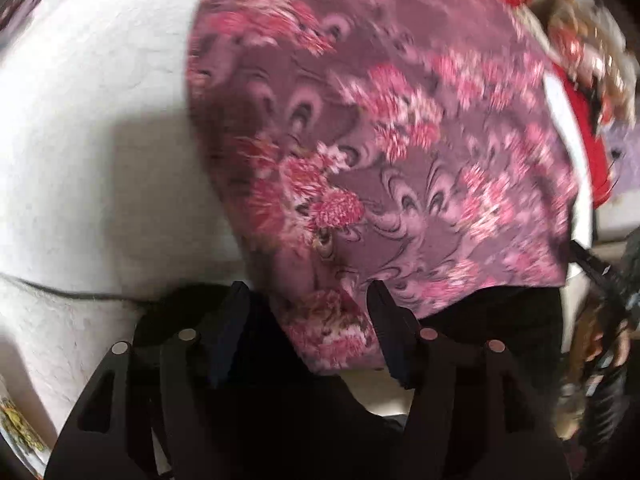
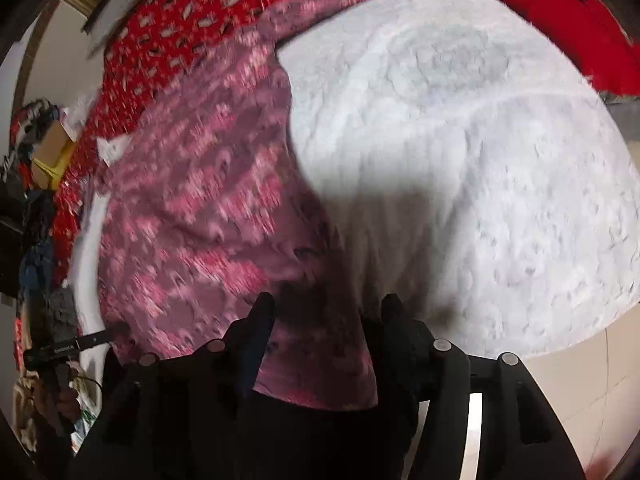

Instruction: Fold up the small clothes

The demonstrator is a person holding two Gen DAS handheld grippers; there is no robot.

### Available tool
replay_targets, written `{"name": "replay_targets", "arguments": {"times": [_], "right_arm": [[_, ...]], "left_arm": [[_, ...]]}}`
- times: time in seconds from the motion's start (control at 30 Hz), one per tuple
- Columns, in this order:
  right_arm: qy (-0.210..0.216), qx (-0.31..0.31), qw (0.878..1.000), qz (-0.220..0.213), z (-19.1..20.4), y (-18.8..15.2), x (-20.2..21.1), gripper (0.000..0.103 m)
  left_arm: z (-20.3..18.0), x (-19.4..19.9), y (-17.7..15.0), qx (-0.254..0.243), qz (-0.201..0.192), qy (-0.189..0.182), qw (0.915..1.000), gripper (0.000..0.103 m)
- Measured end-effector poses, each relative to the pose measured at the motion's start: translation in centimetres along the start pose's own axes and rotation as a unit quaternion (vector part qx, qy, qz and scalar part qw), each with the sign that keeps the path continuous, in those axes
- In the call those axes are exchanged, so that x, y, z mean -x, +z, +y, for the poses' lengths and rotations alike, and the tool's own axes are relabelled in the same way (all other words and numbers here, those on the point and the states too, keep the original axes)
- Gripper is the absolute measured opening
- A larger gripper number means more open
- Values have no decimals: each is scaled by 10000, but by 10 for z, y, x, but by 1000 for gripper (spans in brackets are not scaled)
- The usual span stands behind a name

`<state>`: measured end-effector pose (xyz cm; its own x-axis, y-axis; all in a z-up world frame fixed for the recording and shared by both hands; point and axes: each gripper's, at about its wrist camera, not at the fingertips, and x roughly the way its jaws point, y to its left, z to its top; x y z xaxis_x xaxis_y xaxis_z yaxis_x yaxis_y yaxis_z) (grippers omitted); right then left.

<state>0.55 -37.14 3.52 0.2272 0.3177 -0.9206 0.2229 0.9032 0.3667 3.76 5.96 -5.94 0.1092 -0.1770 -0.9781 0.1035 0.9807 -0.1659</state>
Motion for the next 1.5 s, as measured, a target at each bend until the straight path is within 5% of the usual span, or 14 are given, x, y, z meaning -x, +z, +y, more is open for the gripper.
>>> {"name": "replay_targets", "arguments": {"times": [0.07,0.1,0.17,0.33,0.47,0.7,0.8,0.93,1.03,1.2,1.27,1.4,1.43,1.5], "right_arm": [[-64,68,9999,81,2,-3,-7,38],[-50,161,9998,104,5,-6,-9,14],[6,347,9994,47,12,-7,-4,4],[902,197,9924,-810,15,3,58,4],[1223,-9,9899,-715,14,3,63,4],[396,-86,9989,230,9,-18,3,8],[157,-33,9998,-145,11,-10,16,10],[370,343,9950,-859,38,24,37,14],[274,666,9914,-1095,61,45,24,14],[-256,745,9962,-369,62,68,-52,7],[93,559,9972,-492,53,83,-41,7],[424,-304,9902,-1296,-6,132,6,26],[402,-748,9844,-1542,-35,151,18,44],[359,-1556,9678,-1945,-89,180,32,51]], "left_arm": [[-6,-6,-2,-167,46,227,9996,8],[-6,-5,-2,-131,56,187,9997,5],[0,12,-2,43,-153,-92,9998,5],[23,79,-13,308,-807,-541,9948,4],[36,82,-28,447,-801,-459,9947,5],[48,48,-36,707,-396,-69,9967,5],[41,73,-23,574,-900,254,9940,5],[14,89,13,215,-1444,509,9880,32],[-7,73,45,39,-1572,610,9857,36],[-39,12,90,-36,-1183,984,9881,35],[-45,10,98,-1,-1152,918,9891,35],[-64,21,121,-311,-1466,853,9850,37],[-66,22,126,-332,-1503,836,9845,40],[-70,24,139,-302,-1579,731,9843,44]]}}
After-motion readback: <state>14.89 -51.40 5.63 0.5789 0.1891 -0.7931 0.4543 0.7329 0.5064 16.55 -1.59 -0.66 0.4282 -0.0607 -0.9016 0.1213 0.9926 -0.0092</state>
